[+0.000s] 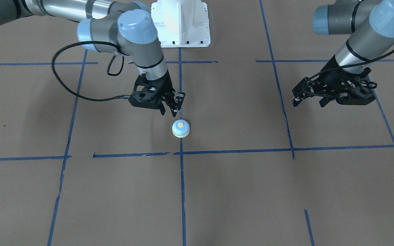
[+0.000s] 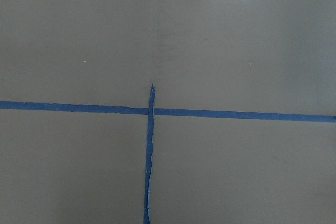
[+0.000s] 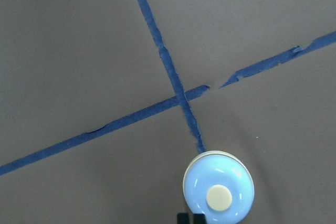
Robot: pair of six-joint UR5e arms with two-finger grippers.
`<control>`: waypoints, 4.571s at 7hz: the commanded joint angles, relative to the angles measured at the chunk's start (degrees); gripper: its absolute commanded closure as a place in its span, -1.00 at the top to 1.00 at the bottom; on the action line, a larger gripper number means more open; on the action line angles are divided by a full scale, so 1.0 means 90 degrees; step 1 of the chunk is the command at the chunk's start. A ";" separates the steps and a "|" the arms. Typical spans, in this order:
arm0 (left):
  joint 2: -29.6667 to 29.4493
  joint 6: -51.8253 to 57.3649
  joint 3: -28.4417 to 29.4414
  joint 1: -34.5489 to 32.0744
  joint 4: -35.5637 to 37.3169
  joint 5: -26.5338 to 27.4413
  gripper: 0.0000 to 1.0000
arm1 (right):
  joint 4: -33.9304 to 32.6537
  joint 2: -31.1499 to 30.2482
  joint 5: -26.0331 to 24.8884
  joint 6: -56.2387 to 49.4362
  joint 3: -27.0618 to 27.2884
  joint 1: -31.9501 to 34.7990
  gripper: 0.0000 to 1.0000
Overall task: Place and press bell with both arms
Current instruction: 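Withdraw the left gripper while moving the right gripper above the bell, then press down on the bell top with the right gripper, then lift the right gripper up off the bell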
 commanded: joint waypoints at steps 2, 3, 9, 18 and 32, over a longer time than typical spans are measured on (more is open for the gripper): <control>0.0101 0.0012 -0.0072 -0.0006 -0.0004 0.0022 0.99 | -0.0015 0.0254 -0.0046 0.0058 -0.0684 -0.0074 -1.00; 0.0110 0.0003 -0.0072 0.0004 -0.0004 0.0022 0.99 | -0.0025 0.0215 0.0012 0.0039 -0.0616 -0.0064 -1.00; 0.0120 -0.0027 -0.0111 0.0014 -0.0004 0.0032 0.99 | -0.0064 -0.0330 0.0081 0.0029 -0.0003 -0.0054 -1.00; 0.0130 -0.0037 -0.0150 0.0004 -0.0004 0.0032 0.99 | -0.0006 -0.0284 0.0003 -0.0049 -0.0088 -0.0064 -1.00; 0.0130 -0.0046 -0.0160 0.0004 -0.0004 0.0042 1.00 | -0.0064 -0.1205 0.1103 -0.0447 0.1468 0.0841 -0.99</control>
